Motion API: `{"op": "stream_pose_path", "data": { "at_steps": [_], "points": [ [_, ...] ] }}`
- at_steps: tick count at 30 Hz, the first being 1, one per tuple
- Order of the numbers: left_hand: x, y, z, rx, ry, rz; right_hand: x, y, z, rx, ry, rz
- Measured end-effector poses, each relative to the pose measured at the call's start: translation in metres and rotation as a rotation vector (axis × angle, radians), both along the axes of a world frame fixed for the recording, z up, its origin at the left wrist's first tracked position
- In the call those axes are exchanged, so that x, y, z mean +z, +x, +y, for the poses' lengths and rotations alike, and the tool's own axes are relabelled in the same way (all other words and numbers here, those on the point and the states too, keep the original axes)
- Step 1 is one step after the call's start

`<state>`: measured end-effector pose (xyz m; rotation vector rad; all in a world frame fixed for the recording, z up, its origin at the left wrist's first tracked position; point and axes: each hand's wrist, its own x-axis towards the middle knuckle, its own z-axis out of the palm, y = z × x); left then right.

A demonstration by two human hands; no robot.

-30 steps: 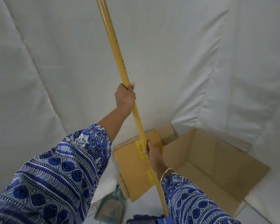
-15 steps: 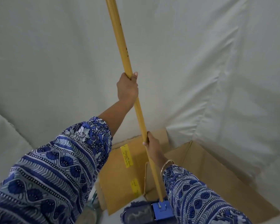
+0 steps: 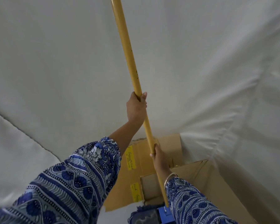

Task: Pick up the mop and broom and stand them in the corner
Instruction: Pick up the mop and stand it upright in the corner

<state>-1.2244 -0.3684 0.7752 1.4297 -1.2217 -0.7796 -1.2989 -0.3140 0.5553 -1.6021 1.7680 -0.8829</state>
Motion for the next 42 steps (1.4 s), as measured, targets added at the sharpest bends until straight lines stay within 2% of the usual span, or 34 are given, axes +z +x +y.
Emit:
{"op": "stream_pose_path", "data": {
  "at_steps": [13,23,31,42],
  "points": [
    [-0.058,-0.039,-0.028,-0.073,0.033,-0.007,-0.053,-0.028,-0.021,-0.001,0.168,-0.094],
    [-0.07,-0.032,-0.054,-0.075,0.074,-0.028,-0.063,-0.027,-0.04,0.021,0.183,-0.064],
    [-0.069,-0.022,-0.071,-0.243,0.197,-0.053,-0.067,-0.028,-0.054,-0.005,0.221,-0.043],
    [-0.063,-0.025,-0.086,-0.26,0.242,-0.085,-0.067,-0.033,-0.064,0.008,0.203,-0.077]
  ]
}}
